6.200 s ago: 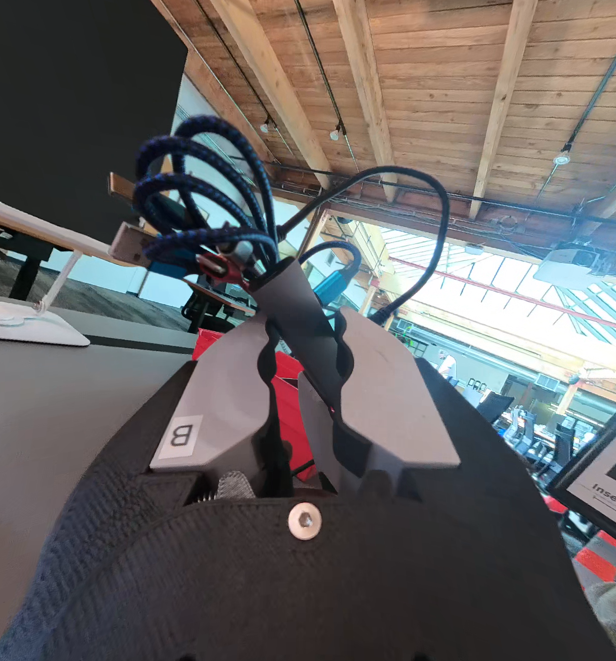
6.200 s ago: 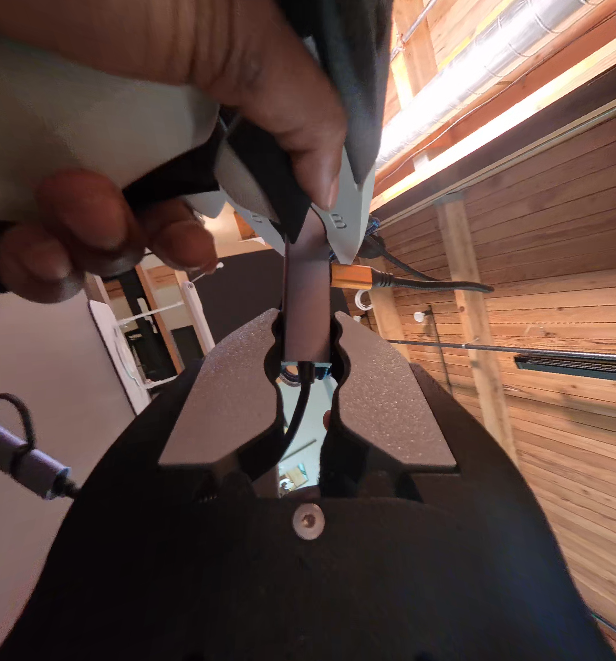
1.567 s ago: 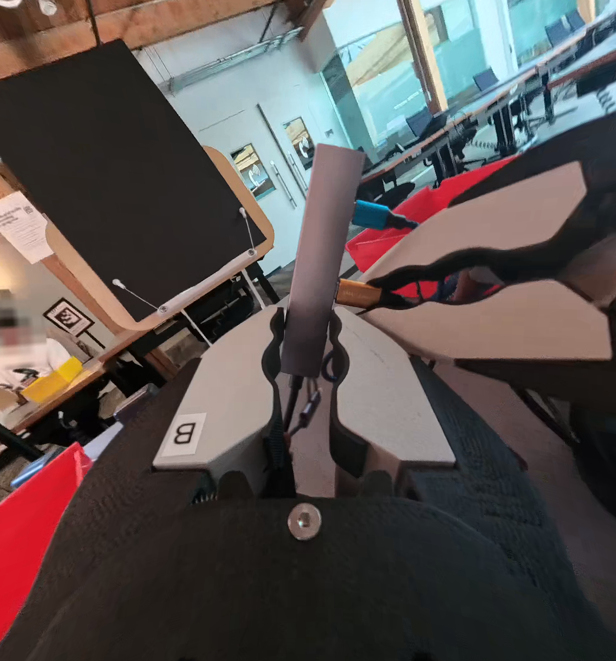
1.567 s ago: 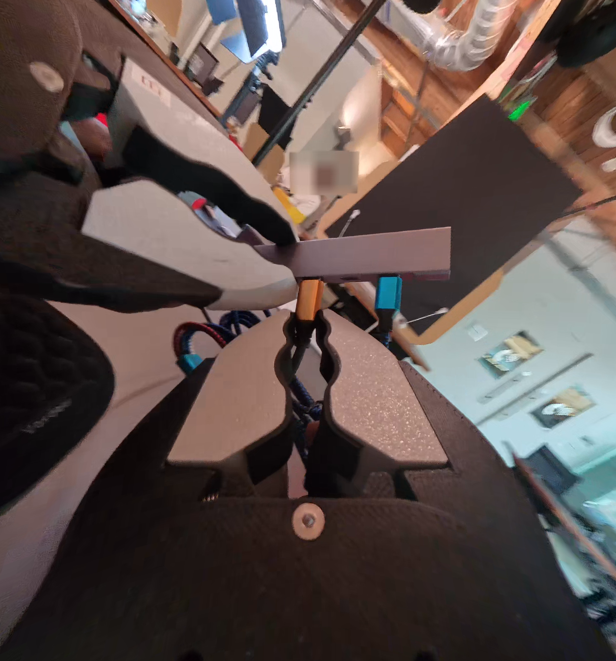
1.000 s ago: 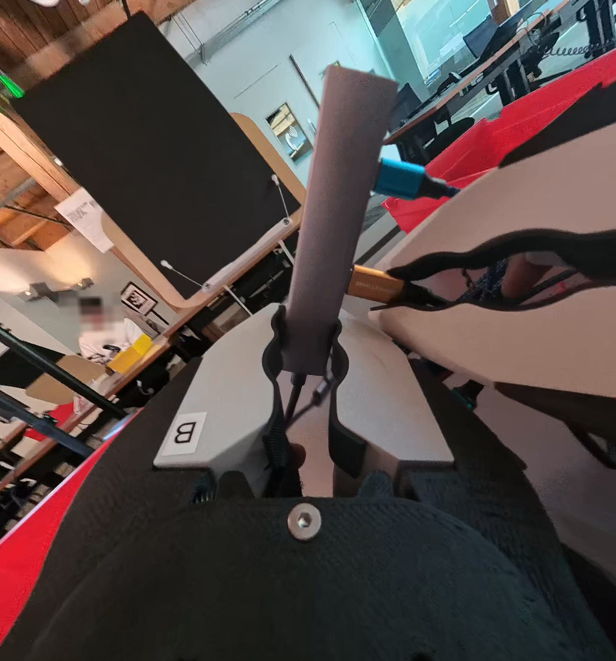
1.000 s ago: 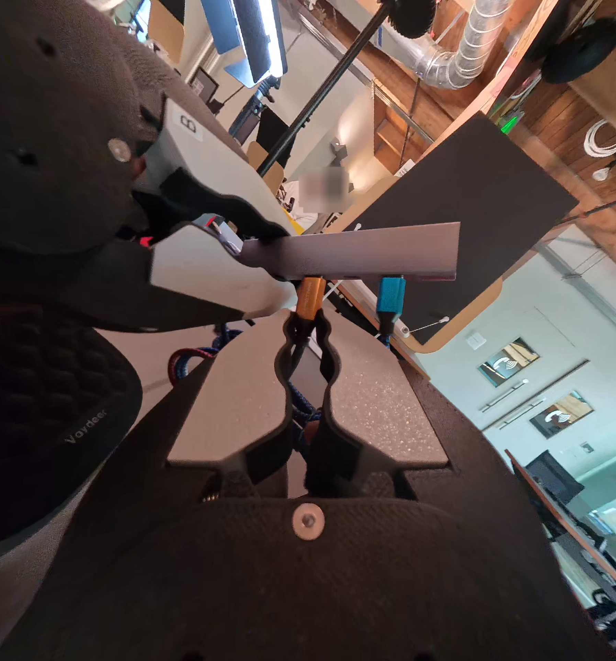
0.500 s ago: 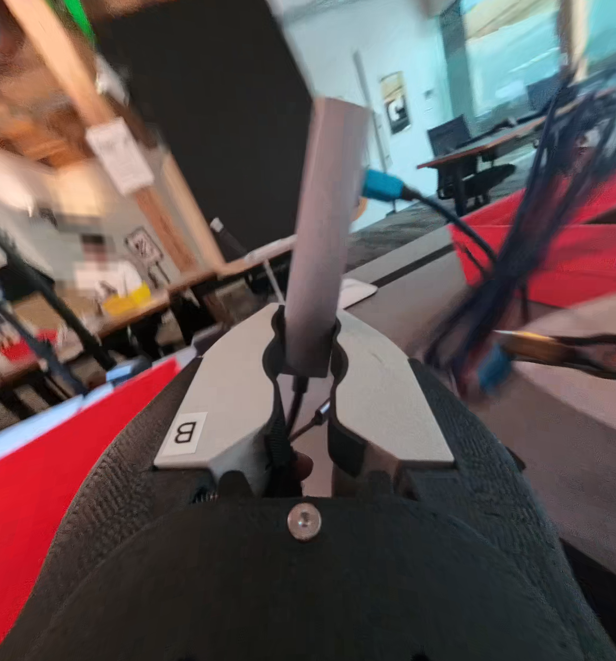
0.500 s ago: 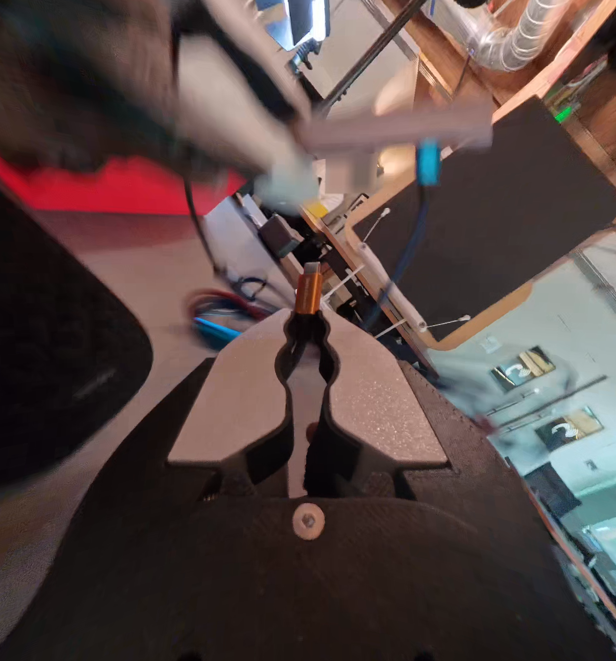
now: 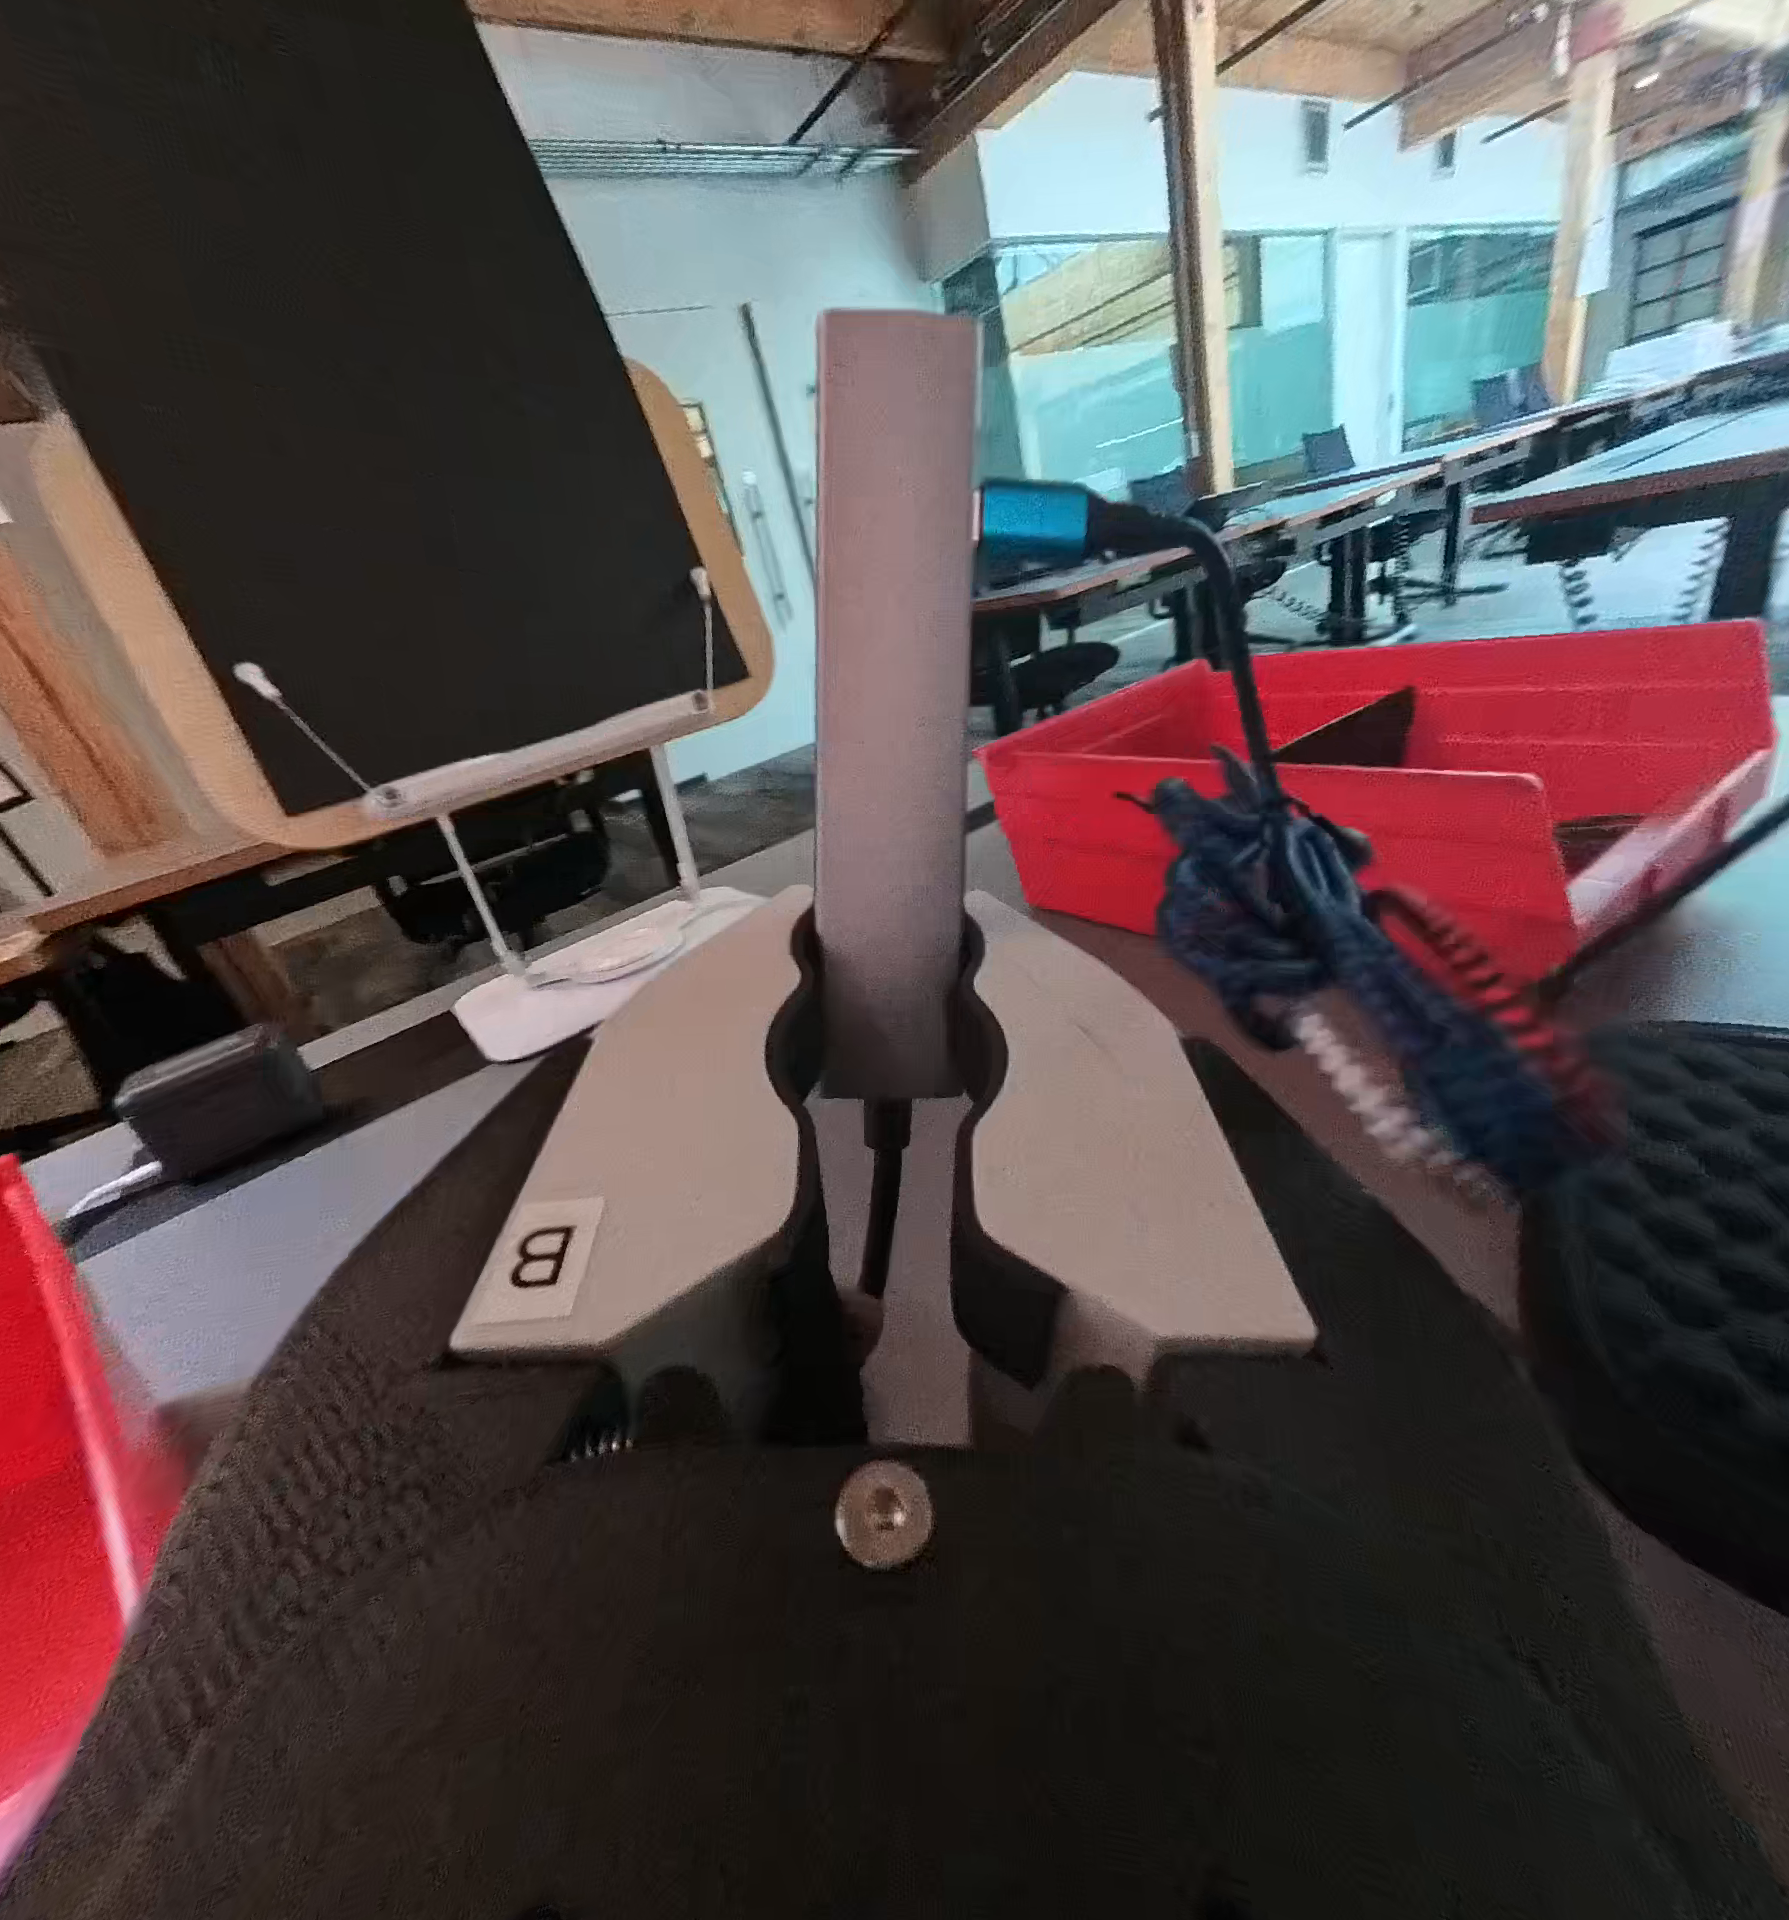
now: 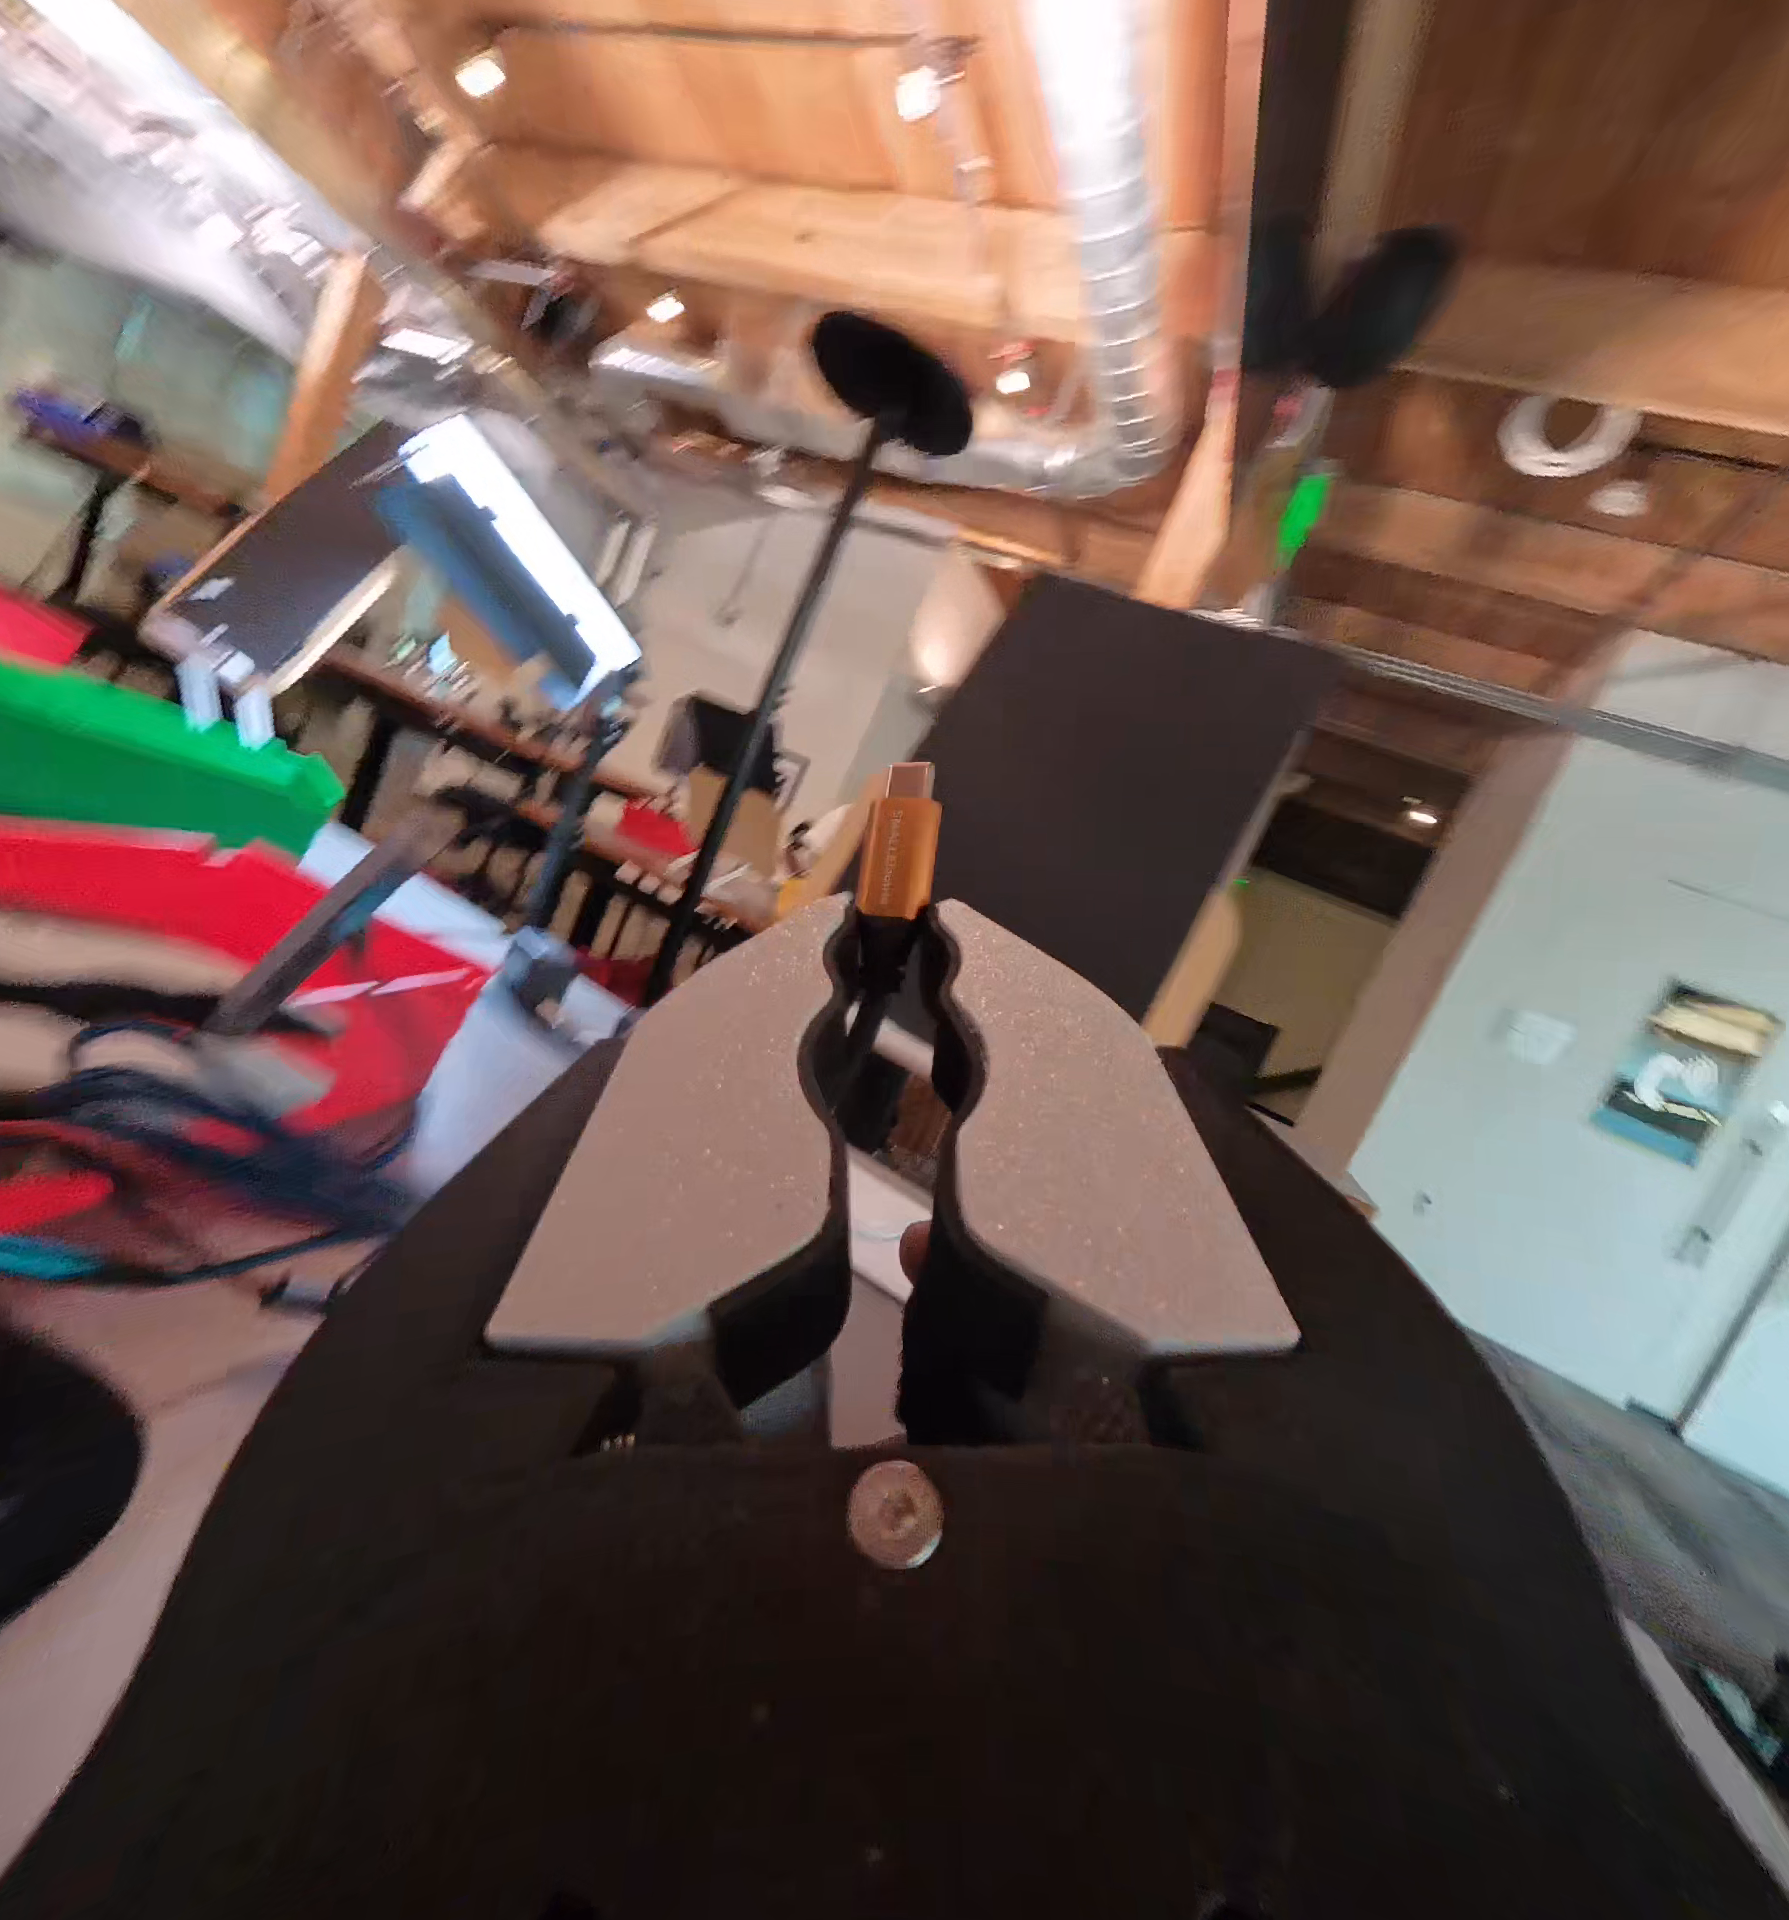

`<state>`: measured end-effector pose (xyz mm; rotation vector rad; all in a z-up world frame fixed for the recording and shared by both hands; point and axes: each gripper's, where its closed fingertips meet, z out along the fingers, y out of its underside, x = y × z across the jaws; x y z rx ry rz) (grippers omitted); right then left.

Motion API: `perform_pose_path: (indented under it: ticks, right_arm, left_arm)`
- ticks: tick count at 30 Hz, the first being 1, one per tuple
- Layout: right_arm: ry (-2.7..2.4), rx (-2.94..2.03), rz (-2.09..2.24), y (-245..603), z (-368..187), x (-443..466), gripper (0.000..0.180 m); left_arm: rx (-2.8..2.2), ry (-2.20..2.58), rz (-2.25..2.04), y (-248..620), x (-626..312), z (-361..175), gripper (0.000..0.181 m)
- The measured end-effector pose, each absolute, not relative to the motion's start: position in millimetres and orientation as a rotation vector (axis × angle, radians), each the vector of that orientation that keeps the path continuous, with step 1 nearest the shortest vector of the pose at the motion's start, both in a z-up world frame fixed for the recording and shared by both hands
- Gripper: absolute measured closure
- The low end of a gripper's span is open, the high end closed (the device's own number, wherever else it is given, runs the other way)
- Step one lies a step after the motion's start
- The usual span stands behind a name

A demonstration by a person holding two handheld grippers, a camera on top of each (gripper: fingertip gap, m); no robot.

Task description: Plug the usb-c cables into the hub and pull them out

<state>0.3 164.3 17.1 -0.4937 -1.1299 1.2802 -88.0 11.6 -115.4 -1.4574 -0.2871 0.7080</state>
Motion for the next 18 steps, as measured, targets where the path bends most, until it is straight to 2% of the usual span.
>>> perform_pose_path:
  ticks: [7, 12, 18]
  right_arm:
    - [-0.614, -0.754, 1.259, 295, 51, 55, 0.169]
    - [-0.425, -0.802, 1.376, 330, 41, 67, 0.169]
    - [-0.484, -0.658, 1.354, 330, 86, 52, 0.169]
  left_arm:
    - [-1.376, -0.205, 0.574, 28, -70, -111, 0.159]
    - [-1.373, -0.267, 0.483, 26, -77, -115, 0.159]
    - [-1.35, -0.28, 0.499, 23, -81, -113, 0.159]
